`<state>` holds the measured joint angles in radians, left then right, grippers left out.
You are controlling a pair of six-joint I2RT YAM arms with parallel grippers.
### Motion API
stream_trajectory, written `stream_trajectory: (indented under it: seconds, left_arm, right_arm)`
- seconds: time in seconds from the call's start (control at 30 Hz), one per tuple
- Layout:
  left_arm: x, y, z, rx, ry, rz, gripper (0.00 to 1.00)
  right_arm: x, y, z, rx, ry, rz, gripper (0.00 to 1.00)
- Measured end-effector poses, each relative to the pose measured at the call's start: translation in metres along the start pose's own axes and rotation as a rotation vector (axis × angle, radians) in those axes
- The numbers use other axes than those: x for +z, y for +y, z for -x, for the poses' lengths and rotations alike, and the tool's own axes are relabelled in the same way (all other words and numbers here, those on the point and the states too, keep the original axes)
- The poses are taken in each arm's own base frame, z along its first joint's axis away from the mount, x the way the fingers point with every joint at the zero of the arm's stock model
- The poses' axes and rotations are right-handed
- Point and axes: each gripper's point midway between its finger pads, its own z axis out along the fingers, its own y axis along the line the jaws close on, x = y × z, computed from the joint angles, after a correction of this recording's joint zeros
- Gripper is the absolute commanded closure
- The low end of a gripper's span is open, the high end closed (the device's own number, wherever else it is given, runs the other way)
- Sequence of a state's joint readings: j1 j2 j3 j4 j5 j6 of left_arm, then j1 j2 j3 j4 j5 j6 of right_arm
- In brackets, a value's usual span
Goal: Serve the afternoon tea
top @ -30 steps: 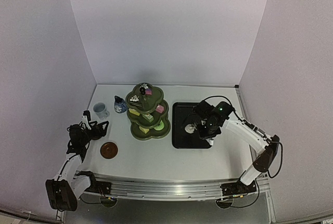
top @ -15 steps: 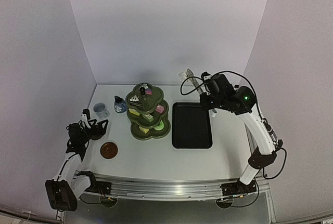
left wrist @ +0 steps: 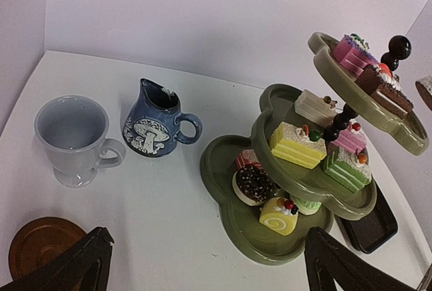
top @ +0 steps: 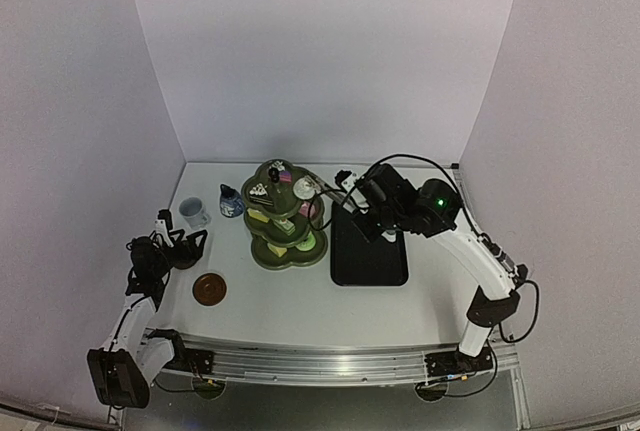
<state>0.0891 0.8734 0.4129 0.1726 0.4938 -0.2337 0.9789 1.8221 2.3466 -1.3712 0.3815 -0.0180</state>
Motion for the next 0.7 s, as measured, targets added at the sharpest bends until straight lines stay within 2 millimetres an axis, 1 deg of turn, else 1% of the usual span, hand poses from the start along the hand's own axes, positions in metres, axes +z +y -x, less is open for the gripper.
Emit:
stream_trajectory:
  seconds: [0.1, 0.2, 0.4, 0.7]
  left_arm:
    - [0.0, 0.0, 0.0, 0.0, 0.0, 0.0, 0.0]
    - [0.0, 0.0, 0.0, 0.0, 0.0, 0.0, 0.0]
    - [0.0, 0.0, 0.0, 0.001, 0.0, 0.0, 0.0]
    - [0.0, 0.0, 0.0, 0.002, -0.001, 0.0, 0.0]
  right_arm:
    - [0.007, 0.004, -0.001, -0.036, 0.015, 0.002, 1.0]
    - [0.018, 0.008, 0.0, -0.07, 0.033, 0.001, 1.0]
    - [0.034, 0.013, 0.014, -0.107, 0.017, -0.004, 1.0]
    - [0.034, 0.013, 0.022, -0.13, -0.01, -0.007, 1.0]
